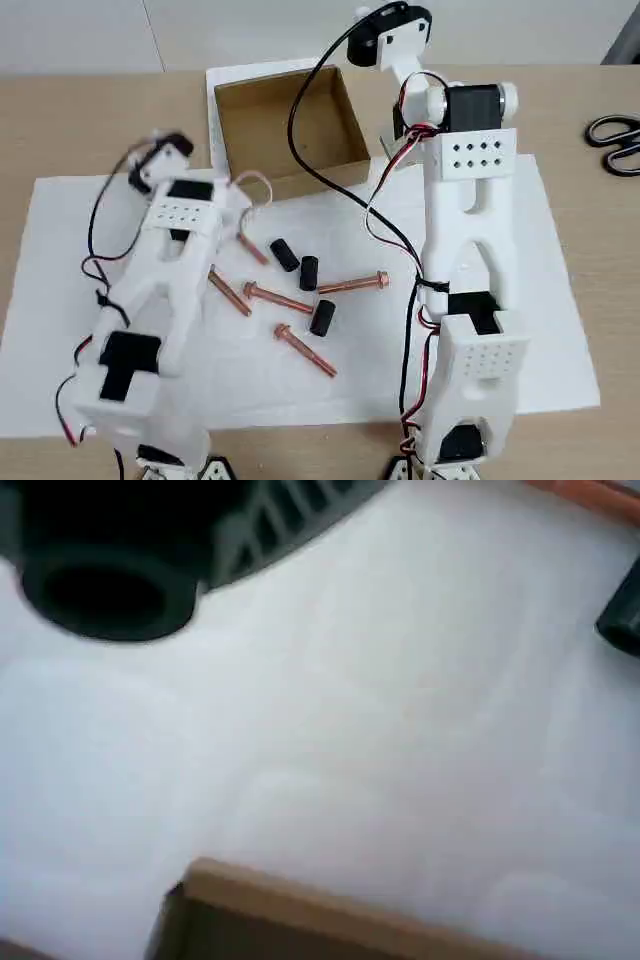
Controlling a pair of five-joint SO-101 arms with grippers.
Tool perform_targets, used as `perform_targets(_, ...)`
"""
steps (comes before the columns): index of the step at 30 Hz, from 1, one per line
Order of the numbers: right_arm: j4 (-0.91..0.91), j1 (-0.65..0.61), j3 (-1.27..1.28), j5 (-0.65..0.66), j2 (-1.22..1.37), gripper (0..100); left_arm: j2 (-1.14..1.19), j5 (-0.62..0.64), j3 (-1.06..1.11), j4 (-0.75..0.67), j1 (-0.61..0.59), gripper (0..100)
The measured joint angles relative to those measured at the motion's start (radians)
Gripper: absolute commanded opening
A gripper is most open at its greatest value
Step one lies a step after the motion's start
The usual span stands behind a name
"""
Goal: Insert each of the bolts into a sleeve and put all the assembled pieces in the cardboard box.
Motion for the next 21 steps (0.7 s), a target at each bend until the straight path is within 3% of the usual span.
perform_targets(3, 0.0, 0.002, -0.029, -0.002, 0.0, 0.4, -0.117, -0.087, -0.115, 0.008, -0.003, 1)
perform_targets(11, 0.0, 0.054, -0.27, -0.031, -0.025, 0.2, -0.37, -0.47, -0.354, -0.054, -0.002, 1)
perform_targets(14, 0.008, 0.117, -0.442, -0.041, -0.124, 0.2, -0.402, -0.537, -0.428, 0.017, 0.037, 1)
perform_targets(17, 0.015, 0.14, -0.522, -0.137, -0.292, 0.2, -0.428, -0.571, -0.54, 0.133, 0.127, 1)
perform_targets(21, 0.021, 0.129, -0.338, -0.331, -0.523, 0.2, -0.442, -0.588, -0.713, 0.249, 0.252, 1)
